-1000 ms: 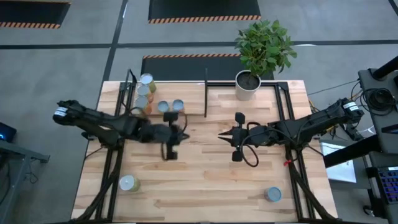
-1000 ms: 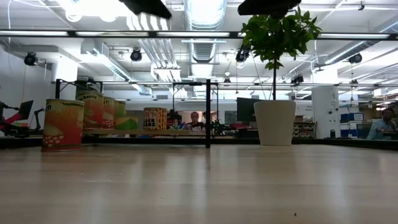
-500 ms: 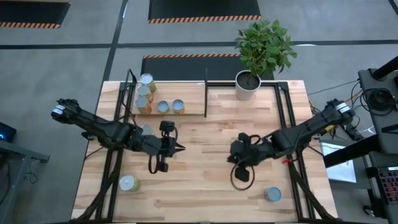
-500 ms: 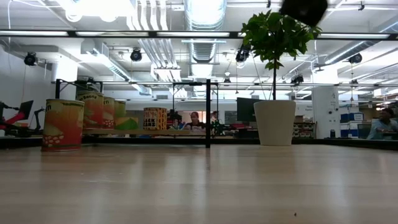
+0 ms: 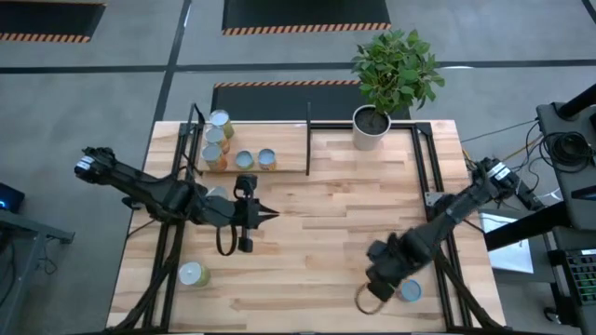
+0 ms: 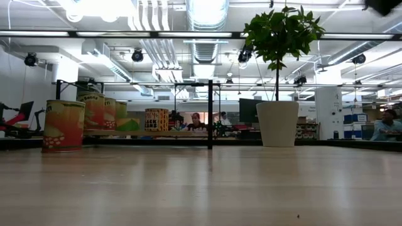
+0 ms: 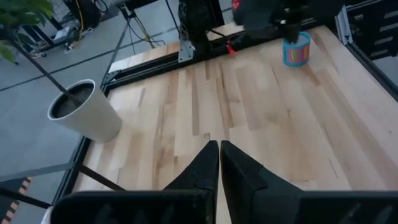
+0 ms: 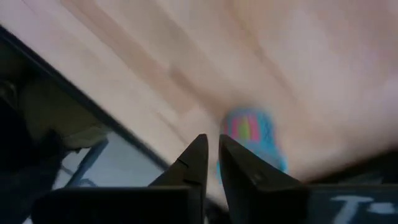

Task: Pick and place cans onto a shelf
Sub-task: Put the small blue corn can on the shelf

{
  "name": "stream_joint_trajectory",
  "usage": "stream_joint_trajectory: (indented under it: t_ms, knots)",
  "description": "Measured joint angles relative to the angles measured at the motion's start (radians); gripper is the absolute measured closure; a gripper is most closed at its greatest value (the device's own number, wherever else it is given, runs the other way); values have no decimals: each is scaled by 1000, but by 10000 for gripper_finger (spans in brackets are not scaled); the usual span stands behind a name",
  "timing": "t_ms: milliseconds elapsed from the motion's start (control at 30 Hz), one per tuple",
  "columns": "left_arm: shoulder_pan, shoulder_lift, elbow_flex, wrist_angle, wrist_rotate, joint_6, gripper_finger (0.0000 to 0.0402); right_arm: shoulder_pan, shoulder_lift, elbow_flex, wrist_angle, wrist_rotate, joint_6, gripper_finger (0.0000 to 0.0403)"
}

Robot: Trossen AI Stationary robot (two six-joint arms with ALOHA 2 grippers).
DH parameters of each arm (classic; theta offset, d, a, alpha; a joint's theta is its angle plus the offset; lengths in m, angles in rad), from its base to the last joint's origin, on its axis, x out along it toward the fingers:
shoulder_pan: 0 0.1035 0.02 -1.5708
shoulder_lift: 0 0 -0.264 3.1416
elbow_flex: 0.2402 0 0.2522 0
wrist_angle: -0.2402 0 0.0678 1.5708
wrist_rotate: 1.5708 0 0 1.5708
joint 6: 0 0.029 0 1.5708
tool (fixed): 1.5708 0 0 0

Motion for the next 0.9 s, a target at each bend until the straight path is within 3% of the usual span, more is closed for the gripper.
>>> stream_joint_trajectory:
  t_ms: [267, 500, 667, 900]
  knots:
    - [0, 2, -3, -14, 0, -23, 402, 245, -43, -112, 114, 10, 426, 394]
    - [0, 2, -4, -5, 0, -21, 402, 336, -45, -168, 133, 74, 575, 381]
    - [0, 2, -3, 12, 0, -7, 402, 337, -46, -162, 125, 76, 598, 321]
    - [0, 3, -3, 12, 0, 2, 402, 337, -46, -169, 121, 86, 635, 181]
